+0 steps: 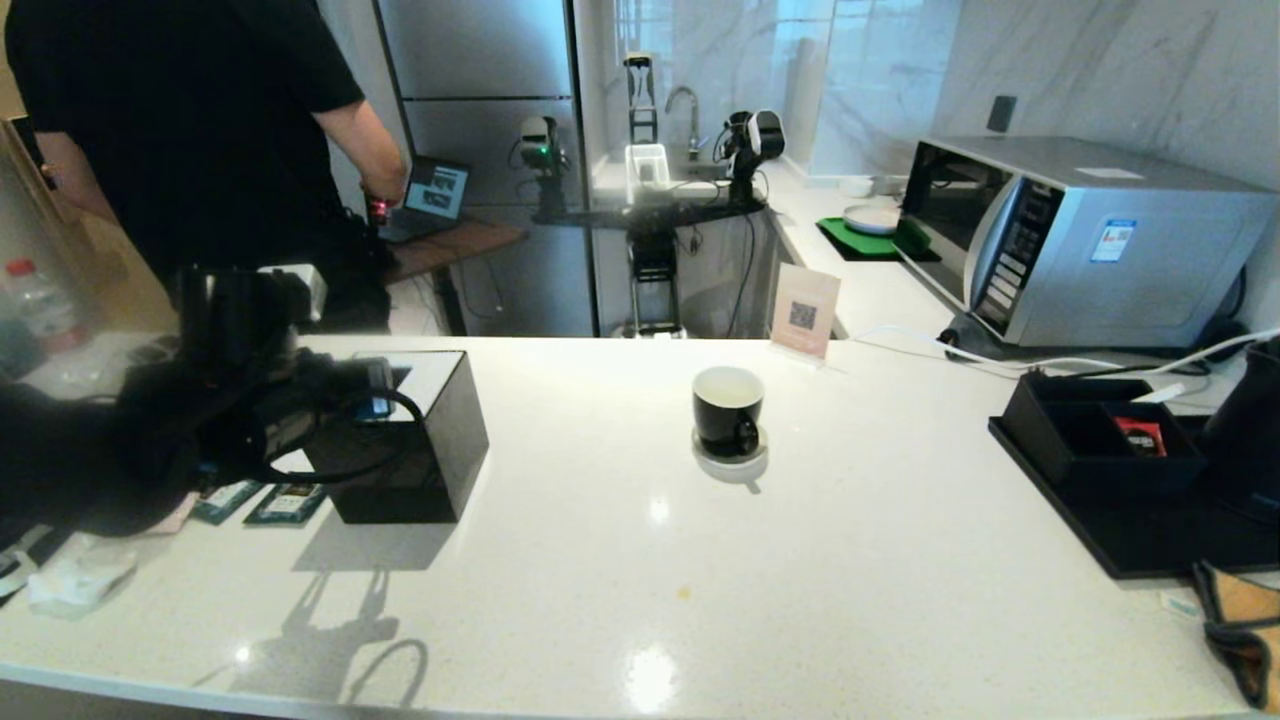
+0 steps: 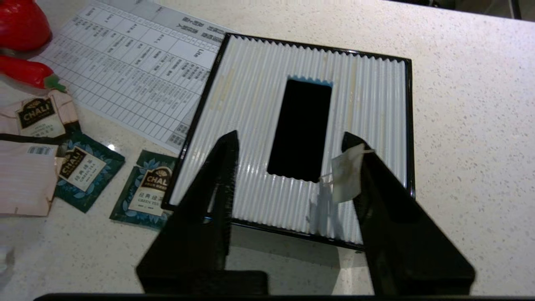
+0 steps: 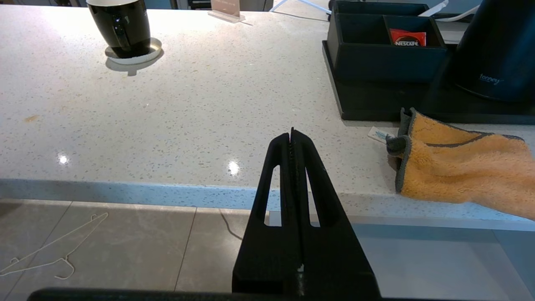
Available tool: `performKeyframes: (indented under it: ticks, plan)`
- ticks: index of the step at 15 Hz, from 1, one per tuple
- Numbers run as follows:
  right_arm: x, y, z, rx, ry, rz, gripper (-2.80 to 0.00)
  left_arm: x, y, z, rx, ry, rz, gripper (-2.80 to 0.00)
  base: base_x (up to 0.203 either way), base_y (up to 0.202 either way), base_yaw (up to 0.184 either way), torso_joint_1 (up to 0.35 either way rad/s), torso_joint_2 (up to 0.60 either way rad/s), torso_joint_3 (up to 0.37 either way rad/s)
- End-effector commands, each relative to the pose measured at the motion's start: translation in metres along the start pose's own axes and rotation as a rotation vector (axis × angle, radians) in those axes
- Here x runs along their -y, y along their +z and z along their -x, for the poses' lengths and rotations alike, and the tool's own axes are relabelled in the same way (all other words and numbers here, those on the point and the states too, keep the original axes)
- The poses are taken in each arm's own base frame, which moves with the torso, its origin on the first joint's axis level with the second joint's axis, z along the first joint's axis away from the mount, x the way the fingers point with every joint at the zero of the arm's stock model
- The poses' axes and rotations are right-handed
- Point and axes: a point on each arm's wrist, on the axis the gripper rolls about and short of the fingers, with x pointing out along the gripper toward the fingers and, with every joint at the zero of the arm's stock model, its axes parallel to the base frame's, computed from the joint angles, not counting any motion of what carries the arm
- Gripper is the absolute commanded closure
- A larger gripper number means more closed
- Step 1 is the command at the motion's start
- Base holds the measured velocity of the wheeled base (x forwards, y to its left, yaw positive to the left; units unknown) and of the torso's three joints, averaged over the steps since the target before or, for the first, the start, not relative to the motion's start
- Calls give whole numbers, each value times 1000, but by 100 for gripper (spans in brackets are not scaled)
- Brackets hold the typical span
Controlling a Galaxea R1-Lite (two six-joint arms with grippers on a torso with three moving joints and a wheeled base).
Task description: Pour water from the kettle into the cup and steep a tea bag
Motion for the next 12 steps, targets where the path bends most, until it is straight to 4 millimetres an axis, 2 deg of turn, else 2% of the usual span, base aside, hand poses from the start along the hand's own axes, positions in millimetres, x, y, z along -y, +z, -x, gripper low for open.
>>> performKeyframes:
  ticks: [1,3,5,8,11,12]
  plan:
    - [0,0,0,0,0,0,0,-3,6,7,29,14,9,-280,0,0,0,0,0,0]
    - [0,0,0,0,0,0,0,-9,10,8,41,46,17,-280,0,0,0,0,0,0]
    - [0,0,0,0,0,0,0,-16,1,-1,-20,77,8,-280,0,0,0,0,0,0]
    - [0,0,0,0,0,0,0,-17,-4,0,-77,77,57,-280,0,0,0,0,0,0]
    - [0,0,0,0,0,0,0,-20,12,24,-8,57,82,-280,0,0,0,0,0,0]
    - [0,0,0,0,1,0,0,-21,19,38,30,43,90,0,0,0,0,0,0,0]
